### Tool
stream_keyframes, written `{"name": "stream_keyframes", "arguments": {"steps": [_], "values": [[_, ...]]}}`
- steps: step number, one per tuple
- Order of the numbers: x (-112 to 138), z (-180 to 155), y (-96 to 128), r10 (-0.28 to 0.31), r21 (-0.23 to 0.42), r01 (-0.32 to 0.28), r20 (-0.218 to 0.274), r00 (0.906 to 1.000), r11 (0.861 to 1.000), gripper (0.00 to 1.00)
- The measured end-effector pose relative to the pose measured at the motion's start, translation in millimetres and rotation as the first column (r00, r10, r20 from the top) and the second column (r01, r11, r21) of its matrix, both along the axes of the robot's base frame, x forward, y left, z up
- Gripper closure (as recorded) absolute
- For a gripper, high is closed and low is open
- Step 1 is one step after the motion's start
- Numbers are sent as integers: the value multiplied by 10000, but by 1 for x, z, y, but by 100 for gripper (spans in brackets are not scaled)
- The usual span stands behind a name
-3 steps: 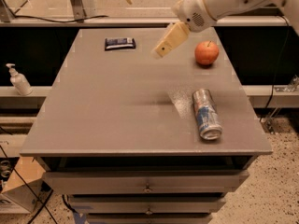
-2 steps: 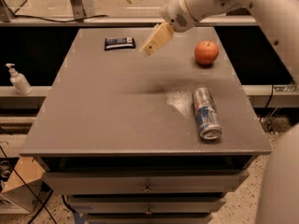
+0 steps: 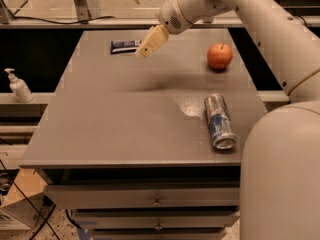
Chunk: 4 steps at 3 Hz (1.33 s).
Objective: Pick rxbar blueberry
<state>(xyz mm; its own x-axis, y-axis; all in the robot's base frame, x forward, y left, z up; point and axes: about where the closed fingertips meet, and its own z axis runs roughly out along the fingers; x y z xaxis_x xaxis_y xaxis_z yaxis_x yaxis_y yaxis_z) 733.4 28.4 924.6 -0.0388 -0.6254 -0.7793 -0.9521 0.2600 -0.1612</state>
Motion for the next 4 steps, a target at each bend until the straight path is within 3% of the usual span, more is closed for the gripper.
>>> {"name": "stream_keyframes", "arguments": {"steps": [1, 2, 4], "values": [[-2, -5, -3, -265, 292, 272, -224, 9994, 9992, 0], [7, -16, 13, -538, 928, 570, -373, 9979, 9940, 0], [55, -38, 59, -525, 1757, 594, -437, 9977, 9827, 0]]}}
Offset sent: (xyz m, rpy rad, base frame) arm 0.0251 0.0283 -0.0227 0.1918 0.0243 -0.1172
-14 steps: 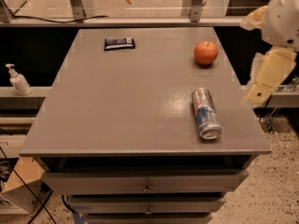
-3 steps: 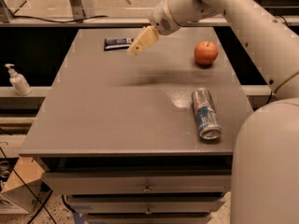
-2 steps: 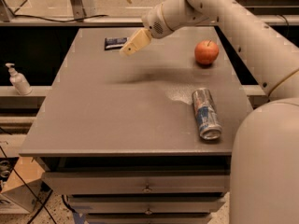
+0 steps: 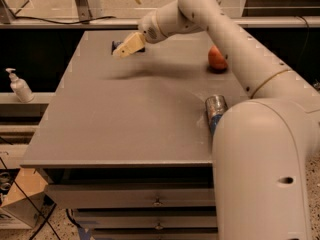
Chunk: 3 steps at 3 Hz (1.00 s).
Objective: Pick rxbar blueberry
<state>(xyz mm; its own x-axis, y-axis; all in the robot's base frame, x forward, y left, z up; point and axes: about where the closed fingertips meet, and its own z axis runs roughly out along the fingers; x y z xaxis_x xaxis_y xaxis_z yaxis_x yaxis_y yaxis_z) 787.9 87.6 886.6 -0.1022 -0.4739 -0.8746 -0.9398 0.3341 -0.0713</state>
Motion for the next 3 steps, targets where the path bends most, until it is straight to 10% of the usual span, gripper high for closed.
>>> {"name": "stream_keyframes", "arguments": {"steps": [3], "values": [[28, -25, 25, -639, 525, 658, -376, 9973, 9964, 0]]}}
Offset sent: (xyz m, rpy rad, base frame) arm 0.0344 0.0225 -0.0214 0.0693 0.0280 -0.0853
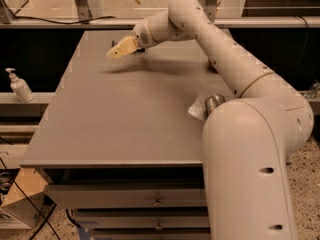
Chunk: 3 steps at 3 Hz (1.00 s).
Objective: Pick rxbar blueberry
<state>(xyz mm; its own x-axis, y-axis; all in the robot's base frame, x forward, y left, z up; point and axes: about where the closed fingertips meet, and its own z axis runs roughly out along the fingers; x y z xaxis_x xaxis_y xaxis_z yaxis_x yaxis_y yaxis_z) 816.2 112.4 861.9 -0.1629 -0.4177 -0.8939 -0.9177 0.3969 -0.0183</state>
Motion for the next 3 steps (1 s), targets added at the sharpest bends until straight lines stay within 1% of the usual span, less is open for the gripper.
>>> {"name": "stream_keyframes", "arguments": {"steps": [3], "values": [[21, -23, 2, -428, 57, 431, -443, 9981, 9991, 0]]}}
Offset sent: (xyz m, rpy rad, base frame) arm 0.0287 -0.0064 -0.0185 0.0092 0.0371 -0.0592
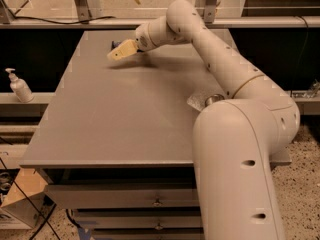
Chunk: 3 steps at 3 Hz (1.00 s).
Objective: Pick rxbar blueberry
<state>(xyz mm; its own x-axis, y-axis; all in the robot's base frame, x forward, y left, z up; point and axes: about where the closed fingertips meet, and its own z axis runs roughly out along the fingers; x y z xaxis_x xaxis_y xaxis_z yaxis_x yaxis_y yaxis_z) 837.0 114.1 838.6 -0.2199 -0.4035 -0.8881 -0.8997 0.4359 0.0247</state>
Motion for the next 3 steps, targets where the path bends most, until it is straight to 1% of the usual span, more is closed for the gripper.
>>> {"name": "stream_keyframes", "arguments": {"steps": [1, 3], "values": [[4, -7, -1, -37, -69, 36, -185, 9998, 10000, 16], [5, -17, -6, -70, -225, 59, -497, 9987, 9997, 63]]}}
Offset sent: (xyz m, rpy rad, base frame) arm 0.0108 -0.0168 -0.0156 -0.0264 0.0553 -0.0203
